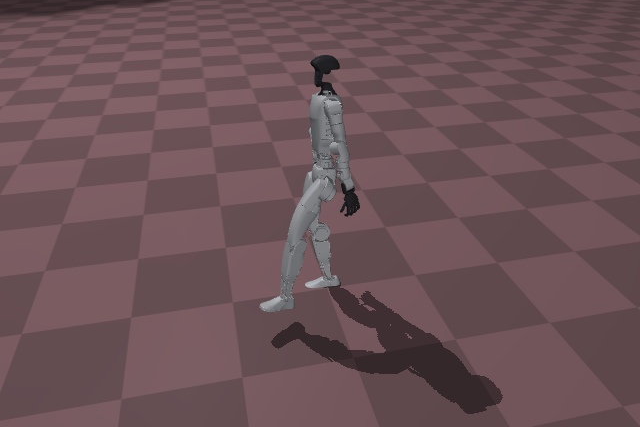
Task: Upper body actions
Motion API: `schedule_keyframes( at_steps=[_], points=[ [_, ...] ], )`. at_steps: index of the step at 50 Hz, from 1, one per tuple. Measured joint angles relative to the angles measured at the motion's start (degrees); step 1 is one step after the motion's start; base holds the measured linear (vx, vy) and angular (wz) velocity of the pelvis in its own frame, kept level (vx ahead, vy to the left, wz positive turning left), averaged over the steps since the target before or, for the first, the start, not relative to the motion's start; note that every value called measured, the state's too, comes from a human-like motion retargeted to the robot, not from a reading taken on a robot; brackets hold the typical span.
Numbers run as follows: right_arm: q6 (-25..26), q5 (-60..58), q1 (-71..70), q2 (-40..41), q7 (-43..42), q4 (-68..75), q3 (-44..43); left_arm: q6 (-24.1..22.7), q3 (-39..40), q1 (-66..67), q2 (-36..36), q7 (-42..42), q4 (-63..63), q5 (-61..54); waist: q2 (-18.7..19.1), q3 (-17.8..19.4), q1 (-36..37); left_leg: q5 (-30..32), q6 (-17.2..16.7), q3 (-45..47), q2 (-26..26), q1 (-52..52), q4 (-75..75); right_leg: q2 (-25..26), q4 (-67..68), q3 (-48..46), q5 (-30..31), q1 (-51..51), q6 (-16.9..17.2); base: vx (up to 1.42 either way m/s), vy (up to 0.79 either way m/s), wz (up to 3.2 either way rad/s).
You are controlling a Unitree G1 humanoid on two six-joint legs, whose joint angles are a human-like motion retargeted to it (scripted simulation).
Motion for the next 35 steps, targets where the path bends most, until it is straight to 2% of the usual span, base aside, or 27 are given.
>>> schedule_keyframes(
  at_steps=[5, 8, 10, 13, 15, 20, 27, 35],
  points=[
    [1.1, 0.9, 1.0, -1.9, -0.9, 1.2, -2.8, -0.2, -1.0, -2.2, 0.6, 1.7, -1.4, -1.0, 1.0, -4.6, -5.4, 2.2, -0.3, -0.1, -2.5, 9.4, 6.1, 0.3, -1.1, -4.5, -0.1, -2.1, 1.1, 0.07, 0.02, 0.87],
    [1.3, 1.9, 2.6, -2.4, -1.6, 0.9, -4.0, -0.8, -2.3, -2.5, 0.1, 1.8, -2.7, -0.5, 1.2, -7.1, -7.5, 4.0, -0.2, -0.1, -4.7, 15.3, 2.6, 0.1, -2.5, -6.6, 0.1, -2.9, 1.6, 0.07, 0.04, 0.79],
    [1.4, 3.4, 1.9, -3.1, -1.2, 1.1, -5.1, -1.0, -3.5, -4.1, 0.4, 1.0, -3.4, 0.1, 2.4, -6.8, -8.8, 4.4, 0.0, -2.5, -5.0, 17.7, 1.4, 1.3, -2.0, -8.7, -0.5, -3.4, 1.7, 0.01, 0.05, 0.73],
    [1.4, 4.7, 1.4, -3.3, -1.2, 0.8, -5.7, -1.7, -5.2, -5.1, 0.1, 0.6, -4.8, 1.3, 3.7, -5.9, -8.3, 8.7, -1.0, -6.8, -6.4, 22.4, -5.7, 3.2, -2.3, -9.4, -0.5, -3.6, 1.6, -0.01, 0.08, 0.20],
    [1.3, 5.0, 1.0, -3.3, -0.6, 0.6, -5.9, -2.2, -6.1, -5.3, -0.2, 0.5, -5.4, 2.1, 4.6, -5.4, -8.1, 7.4, -2.9, -7.5, -6.4, 25.1, -10.1, 4.6, -2.3, -10.0, -0.7, -3.7, 1.5, 0.02, 0.10, 0.14],
    [1.0, 4.6, -0.3, -2.4, 3.7, -1.4, -5.7, -3.2, -7.0, -4.7, -1.2, -0.8, -4.9, 3.7, 5.6, -5.6, -10.5, 5.7, -2.7, -5.9, -7.0, 25.5, -15.9, 5.0, -3.3, -13.0, -0.6, -4.2, 2.5, 0.00, 0.13, 0.50],
    [-0.9, 7.1, -1.9, 0.5, 6.6, -4.6, -3.6, -3.3, -6.2, -3.5, -1.0, -2.3, -2.6, 5.1, 3.4, -4.3, -10.1, 3.2, -0.6, -6.5, -8.6, 23.9, -14.8, 3.1, -5.4, -14.8, 1.1, -3.6, 4.1, 0.01, 0.17, 0.26],
    [-2.6, 4.8, -3.4, 2.4, 10.8, -5.8, -1.4, -1.7, -0.5, -0.3, -0.4, -3.5, 2.6, 3.1, 0.5, -5.8, -6.6, 1.7, 2.0, -4.6, -11.6, 24.0, -15.8, 0.0, -6.3, -13.3, 2.5, -4.1, 6.3, 0.07, 0.24, -0.14]
  ],
)
